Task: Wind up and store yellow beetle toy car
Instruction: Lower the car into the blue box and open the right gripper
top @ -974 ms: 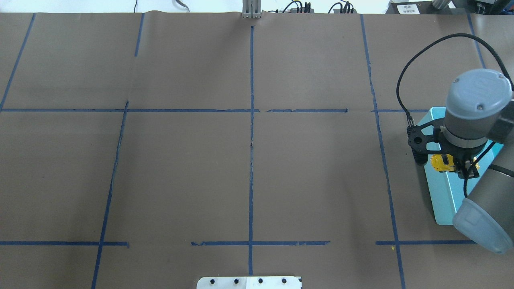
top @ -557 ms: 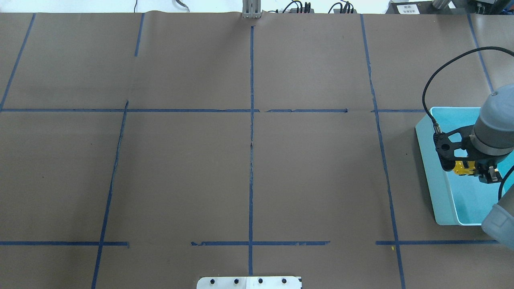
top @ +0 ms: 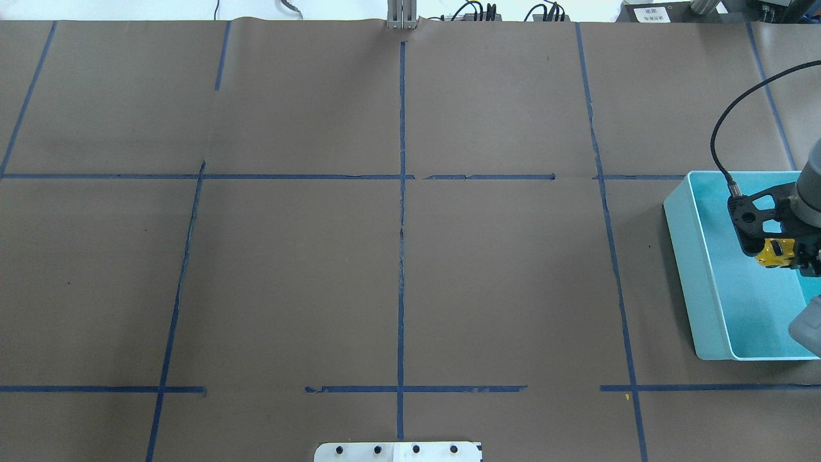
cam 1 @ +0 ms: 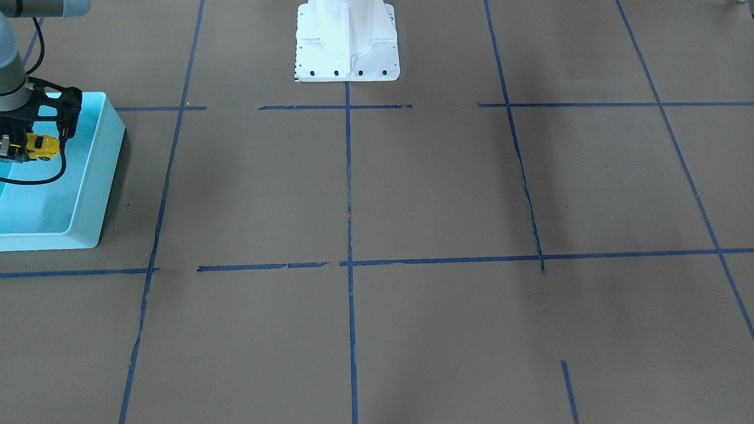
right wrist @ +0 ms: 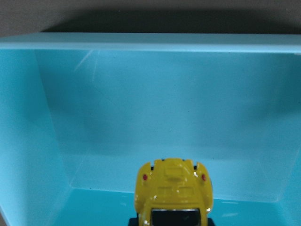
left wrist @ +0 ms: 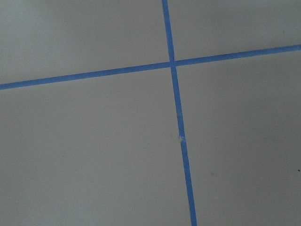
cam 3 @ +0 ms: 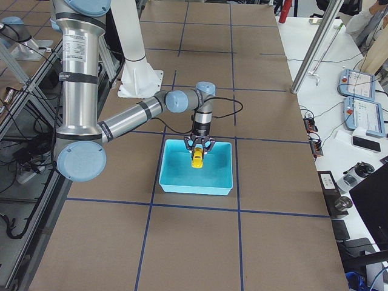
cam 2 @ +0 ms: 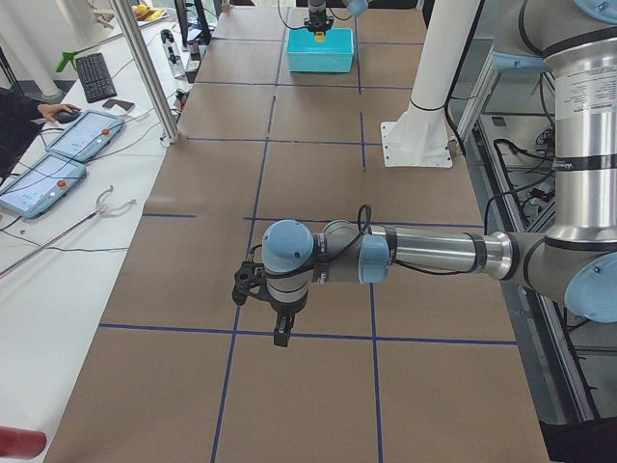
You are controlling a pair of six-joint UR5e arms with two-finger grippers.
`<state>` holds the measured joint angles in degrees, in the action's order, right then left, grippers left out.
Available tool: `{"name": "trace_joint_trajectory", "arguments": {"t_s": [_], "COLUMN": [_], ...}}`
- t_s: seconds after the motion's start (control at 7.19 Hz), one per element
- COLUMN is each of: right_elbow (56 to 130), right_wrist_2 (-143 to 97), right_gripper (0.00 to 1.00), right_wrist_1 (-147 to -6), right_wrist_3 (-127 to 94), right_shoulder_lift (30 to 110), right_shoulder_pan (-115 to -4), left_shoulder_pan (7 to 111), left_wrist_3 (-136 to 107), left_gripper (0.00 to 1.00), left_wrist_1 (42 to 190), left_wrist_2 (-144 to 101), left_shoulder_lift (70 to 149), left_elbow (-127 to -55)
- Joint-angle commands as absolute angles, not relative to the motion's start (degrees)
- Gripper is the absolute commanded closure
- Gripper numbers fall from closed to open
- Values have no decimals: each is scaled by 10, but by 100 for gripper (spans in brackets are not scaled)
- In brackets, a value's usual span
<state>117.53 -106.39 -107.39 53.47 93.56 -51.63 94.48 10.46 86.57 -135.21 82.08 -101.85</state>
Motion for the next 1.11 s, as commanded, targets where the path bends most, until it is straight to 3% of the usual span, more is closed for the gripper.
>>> {"name": "trace_joint_trajectory", "arguments": {"t_s": [0.0, 0.42, 0.56, 0.7, 0.97], "right_elbow": [1129, 1085, 1084, 1085, 1085], "right_wrist_2": [-1084, -1092, -1092, -1104, -1114], "right_gripper": [76, 72, 55, 29, 7], "right_wrist_1": [-1057, -1005, -1005, -1005, -1005], "right_wrist_3": [534, 522, 522, 521, 519], "right_shoulder_lift": [936, 931, 928, 927, 924], "right_shoulder_pan": [-516, -513, -512, -512, -512], "left_shoulder_pan": [945, 945, 945, 945, 944], "left_wrist_3": [105, 105, 105, 105, 105], "left_gripper": [0, 0, 0, 0, 0], "left_wrist_1": [866, 866, 866, 866, 866], "left_wrist_2": [-1351, -1351, -1351, -1351, -1350], "left_shoulder_lift": [822, 818, 818, 818, 819], "left_elbow": [-1024, -1023, -1024, -1024, -1030]}}
